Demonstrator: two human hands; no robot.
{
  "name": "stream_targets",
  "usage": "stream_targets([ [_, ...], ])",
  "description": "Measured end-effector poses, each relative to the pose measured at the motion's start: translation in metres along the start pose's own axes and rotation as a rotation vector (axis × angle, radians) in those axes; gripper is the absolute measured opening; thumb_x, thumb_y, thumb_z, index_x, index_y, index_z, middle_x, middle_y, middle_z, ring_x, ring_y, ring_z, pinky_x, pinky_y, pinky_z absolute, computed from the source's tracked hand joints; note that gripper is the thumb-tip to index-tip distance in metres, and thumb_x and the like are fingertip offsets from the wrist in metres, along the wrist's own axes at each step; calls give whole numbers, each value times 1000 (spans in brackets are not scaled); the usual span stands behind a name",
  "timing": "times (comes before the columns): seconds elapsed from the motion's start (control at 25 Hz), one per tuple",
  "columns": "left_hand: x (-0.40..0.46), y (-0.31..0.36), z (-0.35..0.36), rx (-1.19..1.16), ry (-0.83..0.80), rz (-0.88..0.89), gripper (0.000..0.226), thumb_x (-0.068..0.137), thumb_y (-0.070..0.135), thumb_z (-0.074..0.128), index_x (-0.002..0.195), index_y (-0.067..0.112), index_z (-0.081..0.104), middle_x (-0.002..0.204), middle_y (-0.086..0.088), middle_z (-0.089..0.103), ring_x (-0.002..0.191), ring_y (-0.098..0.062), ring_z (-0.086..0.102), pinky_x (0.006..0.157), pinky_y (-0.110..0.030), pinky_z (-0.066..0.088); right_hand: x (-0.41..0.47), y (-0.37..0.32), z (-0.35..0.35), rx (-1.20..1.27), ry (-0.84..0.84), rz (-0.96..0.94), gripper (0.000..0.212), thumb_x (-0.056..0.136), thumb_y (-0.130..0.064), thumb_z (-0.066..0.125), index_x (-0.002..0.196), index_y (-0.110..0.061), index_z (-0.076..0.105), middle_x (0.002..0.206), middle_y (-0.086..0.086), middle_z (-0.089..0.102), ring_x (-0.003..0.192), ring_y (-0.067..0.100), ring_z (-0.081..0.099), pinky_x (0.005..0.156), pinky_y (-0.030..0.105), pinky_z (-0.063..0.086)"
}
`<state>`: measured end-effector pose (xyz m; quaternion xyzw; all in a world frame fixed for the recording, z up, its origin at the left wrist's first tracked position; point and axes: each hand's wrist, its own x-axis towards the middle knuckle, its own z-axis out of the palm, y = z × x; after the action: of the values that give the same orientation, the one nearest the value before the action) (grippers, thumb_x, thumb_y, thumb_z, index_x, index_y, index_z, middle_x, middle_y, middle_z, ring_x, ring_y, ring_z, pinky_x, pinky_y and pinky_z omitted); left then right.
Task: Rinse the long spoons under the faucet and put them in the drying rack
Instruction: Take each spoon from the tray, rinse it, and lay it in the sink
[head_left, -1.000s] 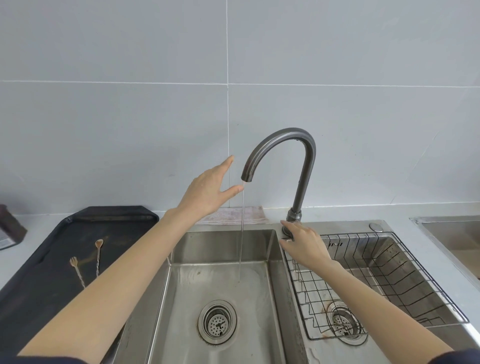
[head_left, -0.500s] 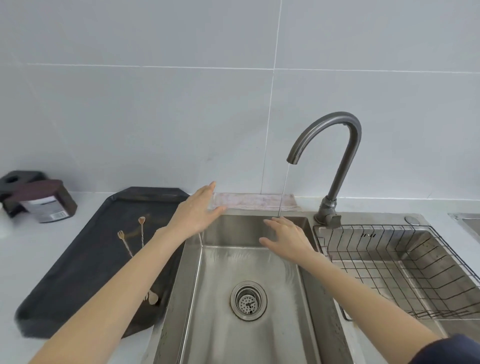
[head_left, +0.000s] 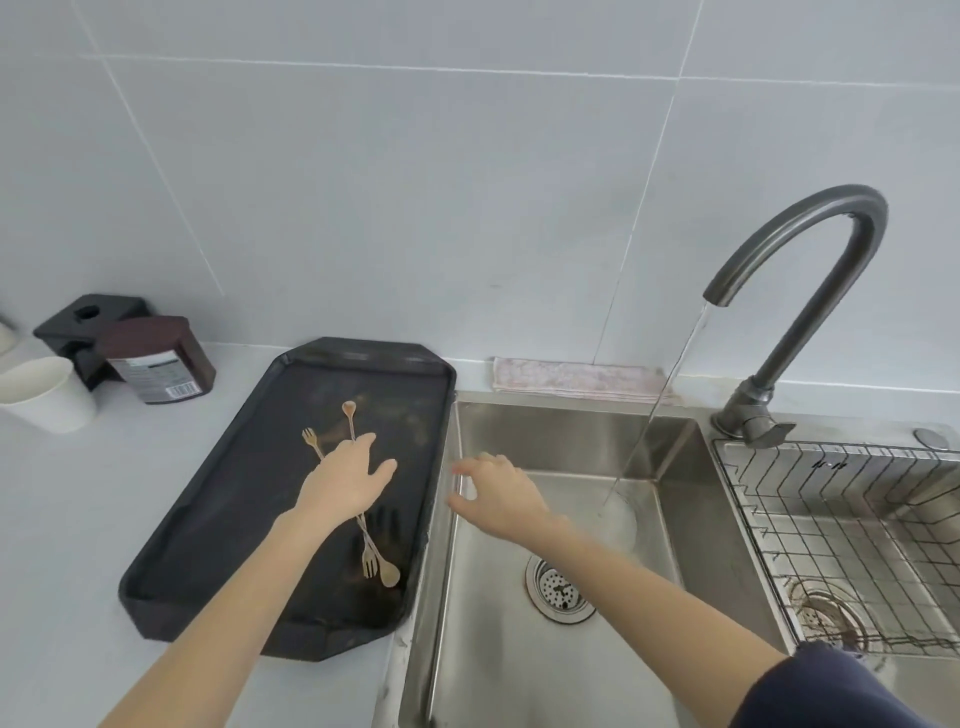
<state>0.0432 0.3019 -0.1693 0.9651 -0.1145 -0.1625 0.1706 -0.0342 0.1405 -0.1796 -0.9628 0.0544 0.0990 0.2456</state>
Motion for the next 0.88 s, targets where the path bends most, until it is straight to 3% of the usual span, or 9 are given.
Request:
stream_targets([
  [0.2, 8, -28, 18, -17, 12, -158, 36, 93, 31, 45, 120, 9, 51, 120, -12, 61, 105, -26, 61, 87, -34, 49, 15, -31, 34, -1, -85, -26, 30, 92, -28, 51, 116, -13, 61, 118, 11, 62, 108, 30, 59, 96, 39, 45],
  [0.32, 10, -39, 32, -24, -21, -254, 29, 92, 33, 48, 104, 9, 56, 107, -11, 66, 89, -23, 60, 73, -30, 44, 21, -42, 55, -50, -123, -28, 26, 91, -30, 52, 104, -12, 66, 110, 12, 63, 101, 31, 60, 92, 41, 44],
  [0.48, 14, -52, 45, -50, -17, -329, 31, 91, 37, 48, 98, 9, 58, 103, -13, 66, 93, -30, 61, 76, -35, 47, 28, -50, 78, -163, -154, -51, 31, 90, -36, 52, 102, -11, 67, 109, 13, 63, 106, 31, 54, 97, 41, 34],
  [0.6, 18, -53, 47, -50, -21, -344, 32, 90, 37, 51, 95, 8, 63, 99, -12, 68, 94, -32, 63, 79, -36, 49, 31, -52, 85, -143, -145, -44, 27, 91, -29, 52, 101, -9, 66, 109, 13, 64, 108, 31, 53, 100, 41, 32],
  [0.76, 18, -49, 45, -133, -27, -382, 28, 88, 34, 53, 72, 14, 65, 60, 0, 64, 69, -20, 64, 69, -29, 49, 30, -52, 84, -71, -124, -30, 24, 90, -21, 51, 102, -5, 63, 109, 15, 63, 107, 32, 53, 96, 40, 34],
  [0.88, 17, -43, 41, -335, 21, -367, 28, 86, 28, 54, 60, 20, 59, 55, 5, 62, 63, -13, 62, 67, -28, 47, 26, -47, 77, -14, -73, -46, 22, 89, -17, 50, 105, -5, 59, 111, 15, 62, 107, 33, 53, 95, 40, 37],
])
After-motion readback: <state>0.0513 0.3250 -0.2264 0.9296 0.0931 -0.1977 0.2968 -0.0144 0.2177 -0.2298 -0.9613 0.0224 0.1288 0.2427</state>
